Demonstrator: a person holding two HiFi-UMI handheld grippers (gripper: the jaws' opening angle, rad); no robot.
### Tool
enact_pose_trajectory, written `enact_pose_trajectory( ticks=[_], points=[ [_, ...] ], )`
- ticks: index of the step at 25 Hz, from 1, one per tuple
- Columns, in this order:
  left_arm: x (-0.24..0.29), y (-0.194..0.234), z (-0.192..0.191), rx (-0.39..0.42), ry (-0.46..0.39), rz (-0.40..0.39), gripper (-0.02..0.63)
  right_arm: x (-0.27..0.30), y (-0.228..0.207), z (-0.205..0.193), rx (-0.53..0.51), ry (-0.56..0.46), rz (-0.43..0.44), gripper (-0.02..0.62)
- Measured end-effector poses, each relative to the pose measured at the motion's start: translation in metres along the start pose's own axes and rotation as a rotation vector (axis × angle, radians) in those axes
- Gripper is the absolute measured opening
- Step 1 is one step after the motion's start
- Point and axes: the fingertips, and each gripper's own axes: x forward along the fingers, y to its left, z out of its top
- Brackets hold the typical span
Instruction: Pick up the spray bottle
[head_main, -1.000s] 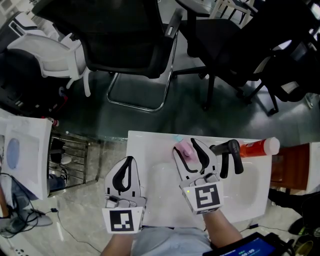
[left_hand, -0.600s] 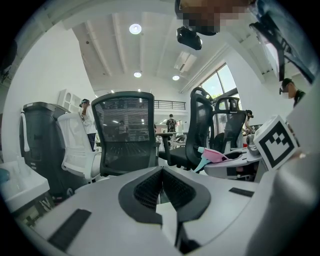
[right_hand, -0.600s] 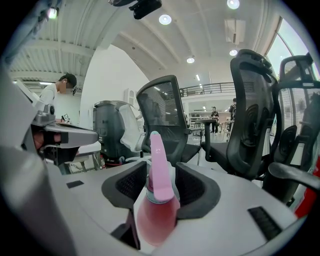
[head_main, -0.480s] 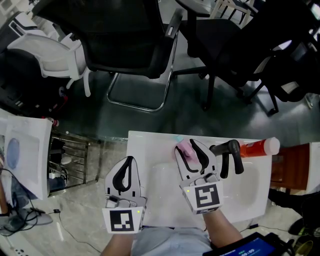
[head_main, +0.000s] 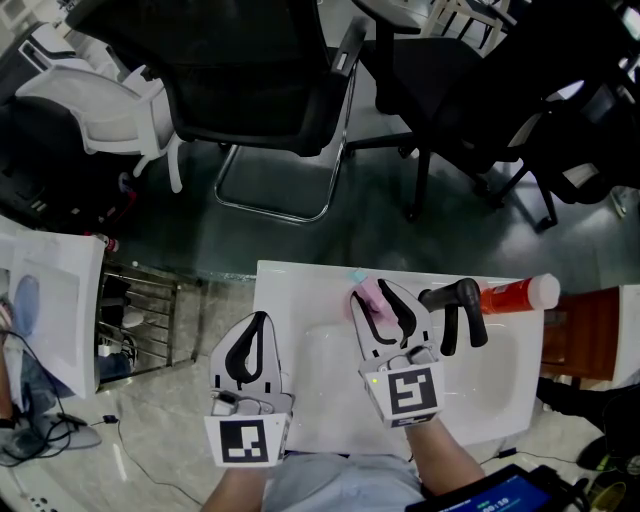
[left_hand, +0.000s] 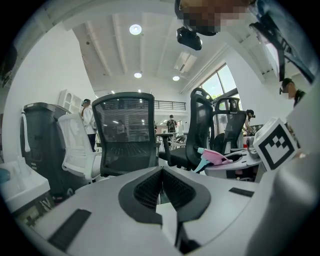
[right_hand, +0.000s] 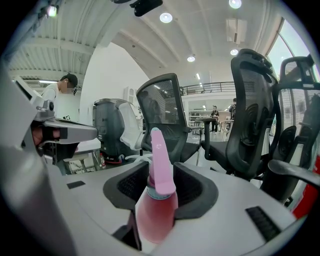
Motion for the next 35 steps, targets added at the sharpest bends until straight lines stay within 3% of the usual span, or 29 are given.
enact_pose_trajectory(
  ticks=[35],
  points=[
    [-0.0075, 0.0038, 0.0085, 0.003, -0.028, 0.002, 0.015, -0.0044, 0.0069, 0.0074, 0.001, 0.002, -0.004, 0.15]
  ],
)
